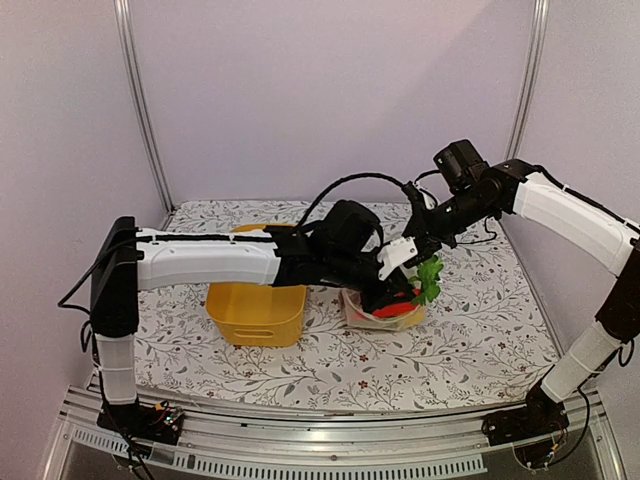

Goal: Place the food in the zip-top bag and seal the zipper
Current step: Adjust the fake vegetable in the zipper food storage bag.

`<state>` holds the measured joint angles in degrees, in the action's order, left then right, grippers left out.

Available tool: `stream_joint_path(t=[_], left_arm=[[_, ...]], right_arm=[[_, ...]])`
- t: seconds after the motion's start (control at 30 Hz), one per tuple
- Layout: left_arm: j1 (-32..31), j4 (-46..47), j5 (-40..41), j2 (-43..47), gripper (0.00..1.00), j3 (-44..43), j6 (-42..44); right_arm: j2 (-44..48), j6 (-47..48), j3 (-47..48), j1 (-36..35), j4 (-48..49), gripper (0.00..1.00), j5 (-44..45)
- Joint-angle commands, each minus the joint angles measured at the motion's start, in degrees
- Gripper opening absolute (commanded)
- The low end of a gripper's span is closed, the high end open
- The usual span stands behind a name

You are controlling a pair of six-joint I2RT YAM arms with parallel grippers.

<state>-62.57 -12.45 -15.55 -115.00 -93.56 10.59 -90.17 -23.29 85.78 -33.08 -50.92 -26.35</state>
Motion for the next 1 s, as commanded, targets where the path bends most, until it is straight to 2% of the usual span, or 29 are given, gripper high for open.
stream_joint_path(t=[0.0, 0.37, 0.5, 0.77, 0.97], left_arm=[[2.97, -1.89, 4.02, -4.17, 0.17, -1.72, -3.75], [3.34, -6.38, 14.40, -8.74, 0.10, -4.80, -9.57], [3.37, -6.76, 14.72, -7.19, 0.10, -4.66, -10.23], [2.71, 0.89, 15.25, 5.85, 0.29, 1.52, -10.04], [0.57, 5.67, 8.95, 18.77, 0.37, 11.83, -2.32]], right_arm=[[0.56, -0.15, 1.79, -0.41, 0.18, 0.00, -1.43], [0.96, -0.58, 1.76, -0.41, 0.15, 0.00, -1.95], [0.96, -0.78, 1.92, -0.35, 0.20, 0.00, -2.22], [1.61, -1.06, 1.07, -0.32, 0.15, 0.00, -1.75], [1.67, -1.01, 2.92, -0.32, -1.64, 0.00, -1.92]])
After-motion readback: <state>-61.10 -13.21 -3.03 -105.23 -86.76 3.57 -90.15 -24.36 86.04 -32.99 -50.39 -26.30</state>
